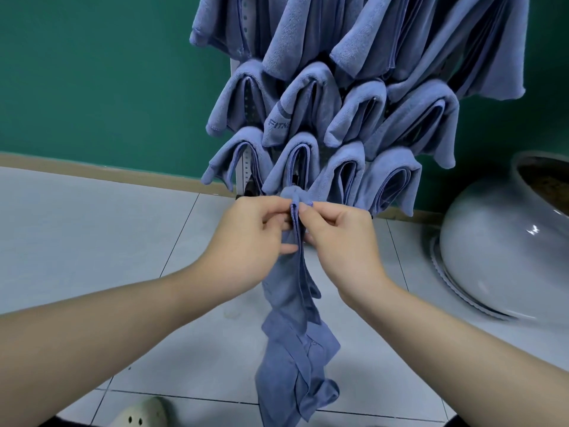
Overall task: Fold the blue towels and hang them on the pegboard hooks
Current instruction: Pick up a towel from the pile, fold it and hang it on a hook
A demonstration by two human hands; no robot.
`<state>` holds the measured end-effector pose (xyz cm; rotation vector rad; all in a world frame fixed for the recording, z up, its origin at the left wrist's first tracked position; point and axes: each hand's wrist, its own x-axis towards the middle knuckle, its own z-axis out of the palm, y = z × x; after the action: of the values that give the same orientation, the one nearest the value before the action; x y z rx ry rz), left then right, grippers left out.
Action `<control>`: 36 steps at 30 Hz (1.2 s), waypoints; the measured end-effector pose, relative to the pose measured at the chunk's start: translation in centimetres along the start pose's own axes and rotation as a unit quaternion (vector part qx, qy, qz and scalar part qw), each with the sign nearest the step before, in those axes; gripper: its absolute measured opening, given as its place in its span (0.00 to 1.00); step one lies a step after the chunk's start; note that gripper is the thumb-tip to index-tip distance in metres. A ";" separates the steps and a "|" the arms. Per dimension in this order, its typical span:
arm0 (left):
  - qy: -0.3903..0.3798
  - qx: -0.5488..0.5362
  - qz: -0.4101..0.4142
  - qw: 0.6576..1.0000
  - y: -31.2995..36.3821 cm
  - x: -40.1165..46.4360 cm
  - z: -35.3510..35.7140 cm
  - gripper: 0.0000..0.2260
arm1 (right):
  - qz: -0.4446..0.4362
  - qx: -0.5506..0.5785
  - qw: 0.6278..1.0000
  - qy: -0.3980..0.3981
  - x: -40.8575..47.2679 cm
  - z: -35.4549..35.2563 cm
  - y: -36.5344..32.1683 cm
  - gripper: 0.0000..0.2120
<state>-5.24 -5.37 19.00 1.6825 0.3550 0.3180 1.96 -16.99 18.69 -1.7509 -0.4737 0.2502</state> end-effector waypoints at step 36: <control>-0.043 0.140 0.106 0.984 2.5 1.7 -5.9 0.07 | -0.201 -0.013 0.968 0.152 0.8 -3.0 -1.7 0.16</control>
<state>-5.96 0.32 22.28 2.0105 0.1606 0.3625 3.60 -19.03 21.12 -1.6393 -0.5943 -0.3102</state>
